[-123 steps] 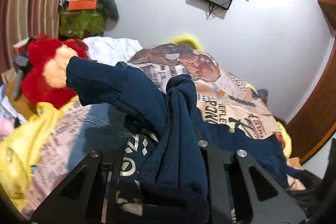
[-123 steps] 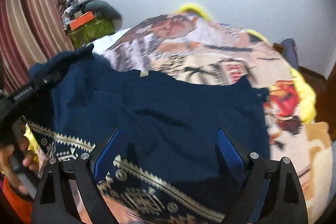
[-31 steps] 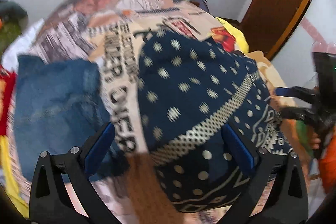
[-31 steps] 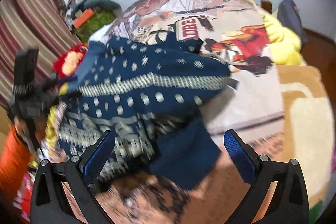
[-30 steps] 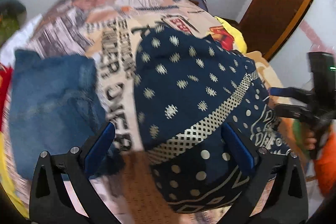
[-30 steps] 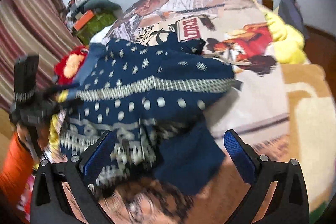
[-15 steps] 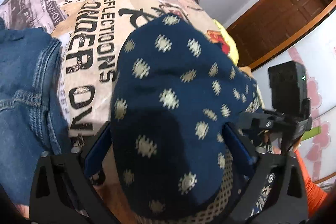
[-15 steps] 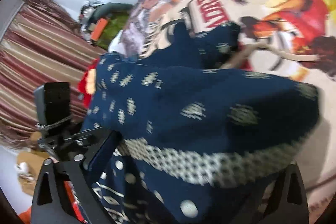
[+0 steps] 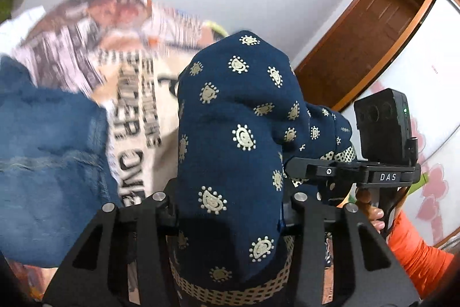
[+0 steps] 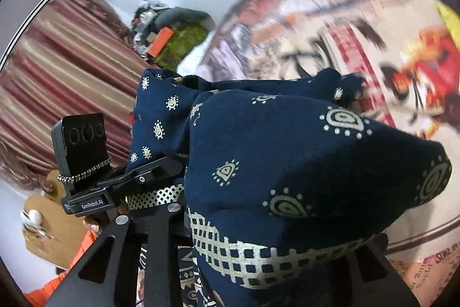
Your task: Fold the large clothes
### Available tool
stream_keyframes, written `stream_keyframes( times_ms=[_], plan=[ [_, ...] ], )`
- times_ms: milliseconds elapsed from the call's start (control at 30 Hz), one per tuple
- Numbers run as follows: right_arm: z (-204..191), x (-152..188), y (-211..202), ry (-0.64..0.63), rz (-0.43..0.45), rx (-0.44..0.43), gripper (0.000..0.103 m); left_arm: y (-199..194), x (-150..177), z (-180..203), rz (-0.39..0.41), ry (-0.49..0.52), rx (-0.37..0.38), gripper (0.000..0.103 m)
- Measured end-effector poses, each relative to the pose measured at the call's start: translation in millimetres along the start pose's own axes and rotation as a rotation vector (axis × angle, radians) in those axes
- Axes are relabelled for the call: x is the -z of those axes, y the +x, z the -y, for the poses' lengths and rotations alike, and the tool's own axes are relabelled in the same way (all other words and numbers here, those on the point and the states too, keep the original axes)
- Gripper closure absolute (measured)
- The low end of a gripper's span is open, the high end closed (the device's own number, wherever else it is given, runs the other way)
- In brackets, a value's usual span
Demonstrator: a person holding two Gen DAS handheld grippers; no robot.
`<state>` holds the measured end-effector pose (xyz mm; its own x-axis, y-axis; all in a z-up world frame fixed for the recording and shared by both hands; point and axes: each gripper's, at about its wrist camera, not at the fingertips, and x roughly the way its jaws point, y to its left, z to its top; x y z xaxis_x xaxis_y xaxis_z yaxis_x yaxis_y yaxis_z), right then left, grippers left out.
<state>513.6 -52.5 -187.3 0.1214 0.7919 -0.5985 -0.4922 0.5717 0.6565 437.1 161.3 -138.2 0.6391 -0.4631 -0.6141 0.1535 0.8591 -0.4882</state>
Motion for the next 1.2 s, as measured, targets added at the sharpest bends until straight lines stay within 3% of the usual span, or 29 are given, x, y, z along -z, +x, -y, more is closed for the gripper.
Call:
stream_keyframes(
  times_ms=[233, 467, 733, 900, 1067, 1133, 1200],
  plan=[
    [-76.5, -24.7, -1.8, -0.05, 0.068, -0.026, 0.073, -77.6, -25.3, 4.5, 0.111, 0.051, -0.049, 0.06],
    [-136.5, -59.5, 48.8, -0.103, 0.057, -0.035, 0.073, -112.1, -40.1, -71.8, 0.155, -0.077, -0.044, 0.06],
    [-135.2, -92.9, 179.9, -0.084, -0.091, -0.015, 0.073, -99.6, -23.6, -187.7, 0.12, -0.242, -0.12, 0.059],
    [-119.3, -96.0, 257.0, -0.06, -0.154, 0.008, 0.07, -83.7, -3.8, -251.5, 0.112, -0.358, -0.141, 0.058],
    [-98.5, -104.3, 272.9, -0.045, -0.132, 0.114, 0.037, -81.7, -2.7, -255.4, 0.123, -0.282, -0.197, 0.052],
    [-86.7, -111.7, 260.4, -0.041, -0.101, 0.166, 0.035, -82.9, -7.0, -246.3, 0.104, -0.242, -0.246, 0.049],
    [-81.0, -114.1, 239.0, -0.031, -0.089, 0.158, 0.035, -85.5, -9.3, -233.2, 0.095, -0.204, -0.304, 0.048]
  ],
)
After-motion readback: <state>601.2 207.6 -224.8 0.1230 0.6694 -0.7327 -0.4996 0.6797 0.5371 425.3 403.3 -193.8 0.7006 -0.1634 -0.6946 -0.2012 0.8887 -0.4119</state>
